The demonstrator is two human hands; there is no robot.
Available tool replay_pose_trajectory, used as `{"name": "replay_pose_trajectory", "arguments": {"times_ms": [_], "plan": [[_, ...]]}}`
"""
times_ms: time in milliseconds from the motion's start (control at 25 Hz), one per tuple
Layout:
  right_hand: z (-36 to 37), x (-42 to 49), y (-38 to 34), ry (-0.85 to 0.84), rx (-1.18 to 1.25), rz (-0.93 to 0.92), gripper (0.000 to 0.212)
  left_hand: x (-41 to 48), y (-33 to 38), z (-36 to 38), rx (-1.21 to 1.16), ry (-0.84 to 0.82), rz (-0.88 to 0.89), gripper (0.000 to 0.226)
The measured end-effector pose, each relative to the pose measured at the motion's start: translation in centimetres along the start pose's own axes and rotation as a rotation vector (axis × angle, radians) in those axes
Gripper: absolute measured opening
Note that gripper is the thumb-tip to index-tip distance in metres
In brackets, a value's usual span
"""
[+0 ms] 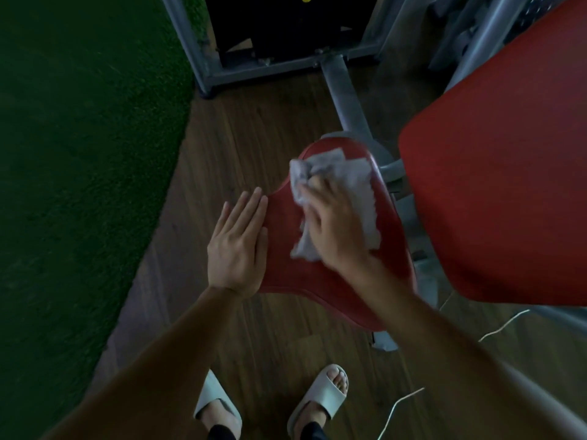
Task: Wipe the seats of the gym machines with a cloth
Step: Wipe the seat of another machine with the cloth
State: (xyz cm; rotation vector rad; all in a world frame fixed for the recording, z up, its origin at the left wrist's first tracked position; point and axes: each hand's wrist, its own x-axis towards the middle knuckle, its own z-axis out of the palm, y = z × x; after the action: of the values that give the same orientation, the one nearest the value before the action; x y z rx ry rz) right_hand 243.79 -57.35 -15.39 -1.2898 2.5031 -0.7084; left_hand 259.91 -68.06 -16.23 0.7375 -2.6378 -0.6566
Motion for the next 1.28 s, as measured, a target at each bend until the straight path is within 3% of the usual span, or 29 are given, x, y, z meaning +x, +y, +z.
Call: {"name": "replay_pose_trajectory", "arguments": {"times_ms": [160, 280, 400, 560, 680, 1280], "plan": [[-0.2, -2.0, 0.6, -0.08, -0.063, -0.151, 0.045, 0.0, 0.1, -0.1, -0.029, 0.003, -0.011, 0.046], [-1.3, 4.2, 4.0, -0.024, -0.164, -0.065, 0.05, 0.0, 0.1, 0.0, -0.045, 0.014, -0.011, 0.045], [-0.5, 4.7, 3.1, 0.073, -0.091, 0.062, 0.047, -0.1, 0.2, 0.1, -0.052, 0.03, -0.02, 0.044], [0.0, -2.6, 1.7, 0.013, 0.041, -0.149, 0.039, 0.0, 0.1, 0.0, -0.012, 0.011, -0.013, 0.046], [-0.3, -2.8, 3.1, 0.067, 0.018, -0.248, 0.038, 0.0, 0.2, -0.1, -0.004, -0.001, -0.016, 0.046], [0.5, -6.4, -1.1, 0.21, 0.05, 0.281, 0.046, 0.6, 0.1, -0.6, -0.044, -0.147, 0.002, 0.049]]}}
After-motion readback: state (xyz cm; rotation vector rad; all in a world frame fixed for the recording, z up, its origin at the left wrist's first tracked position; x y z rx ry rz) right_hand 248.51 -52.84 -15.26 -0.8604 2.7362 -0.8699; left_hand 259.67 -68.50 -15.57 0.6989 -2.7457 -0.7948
